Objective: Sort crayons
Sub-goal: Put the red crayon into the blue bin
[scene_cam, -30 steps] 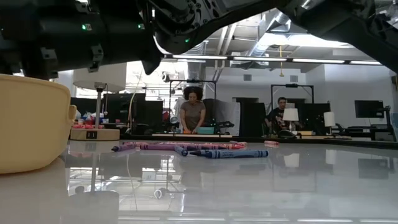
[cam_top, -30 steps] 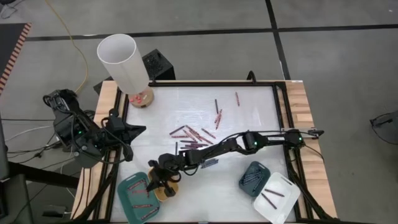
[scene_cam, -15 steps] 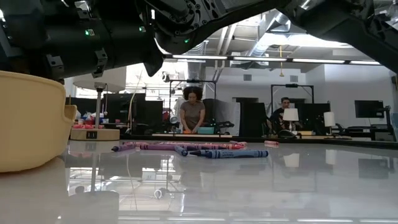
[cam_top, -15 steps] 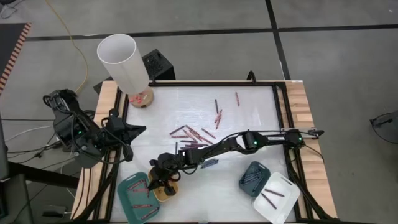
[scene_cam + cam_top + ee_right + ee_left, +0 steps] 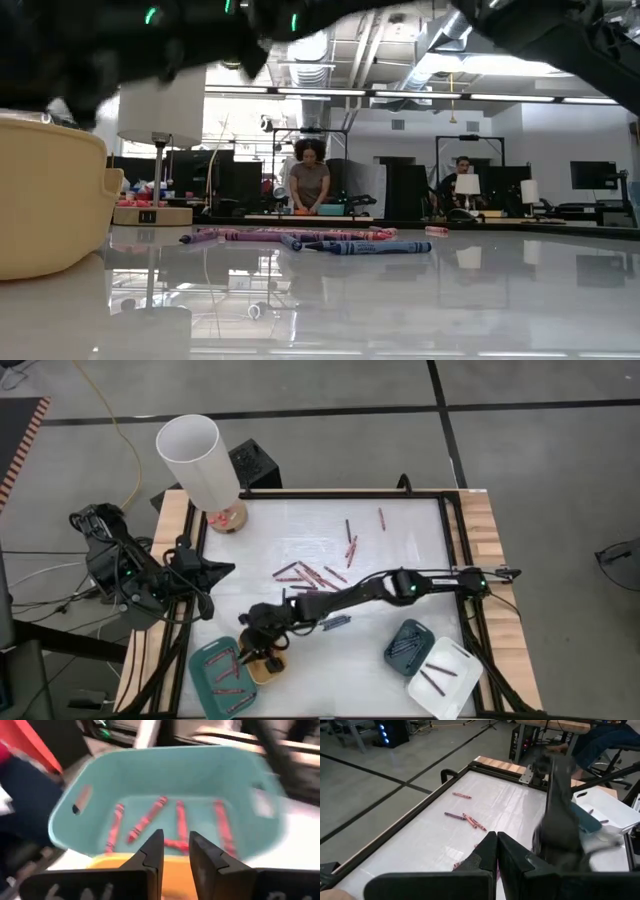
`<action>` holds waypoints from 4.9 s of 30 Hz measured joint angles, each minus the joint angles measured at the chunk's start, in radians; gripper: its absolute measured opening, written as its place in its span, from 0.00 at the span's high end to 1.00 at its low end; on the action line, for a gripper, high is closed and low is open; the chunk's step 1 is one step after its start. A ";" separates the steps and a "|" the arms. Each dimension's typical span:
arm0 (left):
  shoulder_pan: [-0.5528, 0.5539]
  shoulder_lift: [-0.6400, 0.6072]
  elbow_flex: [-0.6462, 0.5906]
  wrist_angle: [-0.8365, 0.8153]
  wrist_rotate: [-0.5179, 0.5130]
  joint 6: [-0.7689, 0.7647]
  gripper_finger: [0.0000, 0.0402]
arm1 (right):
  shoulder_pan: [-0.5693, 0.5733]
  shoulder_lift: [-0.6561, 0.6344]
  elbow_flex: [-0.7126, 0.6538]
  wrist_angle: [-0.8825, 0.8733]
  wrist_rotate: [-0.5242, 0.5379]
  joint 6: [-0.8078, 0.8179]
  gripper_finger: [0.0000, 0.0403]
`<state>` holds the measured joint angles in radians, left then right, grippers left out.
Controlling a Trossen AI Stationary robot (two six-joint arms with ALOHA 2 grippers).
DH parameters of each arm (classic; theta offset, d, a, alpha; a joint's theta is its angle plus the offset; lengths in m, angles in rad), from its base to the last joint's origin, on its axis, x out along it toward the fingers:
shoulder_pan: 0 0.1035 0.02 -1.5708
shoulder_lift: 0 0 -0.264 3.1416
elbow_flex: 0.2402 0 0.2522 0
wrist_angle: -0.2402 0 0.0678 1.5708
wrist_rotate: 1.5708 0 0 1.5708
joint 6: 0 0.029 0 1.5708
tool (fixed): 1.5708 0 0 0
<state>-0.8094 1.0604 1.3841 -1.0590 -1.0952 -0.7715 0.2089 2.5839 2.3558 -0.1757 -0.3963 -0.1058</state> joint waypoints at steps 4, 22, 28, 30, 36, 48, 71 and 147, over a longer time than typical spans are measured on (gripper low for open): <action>0.000 0.000 0.000 -0.008 0.001 -0.005 1.00 | -0.031 -0.181 -0.025 -0.245 0.246 -0.099 0.78; -0.067 -0.010 -0.001 -0.304 -0.073 -0.365 1.00 | -0.417 -0.562 -0.041 -1.385 0.887 0.344 0.78; -0.173 -0.087 -0.130 -0.385 -0.092 -0.642 1.00 | -0.568 -0.652 -0.134 -1.353 0.816 0.311 0.78; -0.205 -0.117 -0.188 -0.369 -0.093 -0.688 1.00 | -0.622 -0.661 -0.191 -1.357 0.814 0.332 0.78; -0.274 -0.227 -0.381 -0.300 -0.081 -0.811 1.00 | -0.763 -0.739 -0.440 -1.304 0.728 0.364 0.78; -0.293 -0.628 -0.632 -0.010 0.100 -0.548 1.00 | -0.867 -0.924 -0.990 -0.895 0.487 0.391 0.65; -0.290 -0.997 -0.898 0.884 0.371 0.517 1.00 | -0.912 -0.794 -1.036 -0.712 0.535 0.523 0.55; -0.290 -1.056 -0.885 0.095 -0.323 -0.279 1.00 | -0.764 -0.721 -0.885 -0.746 0.555 0.539 1.00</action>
<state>-1.0992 0.0048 0.4988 -0.9636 -1.4187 -1.0508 -0.5552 1.8634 1.4713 -0.9215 0.1587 0.4331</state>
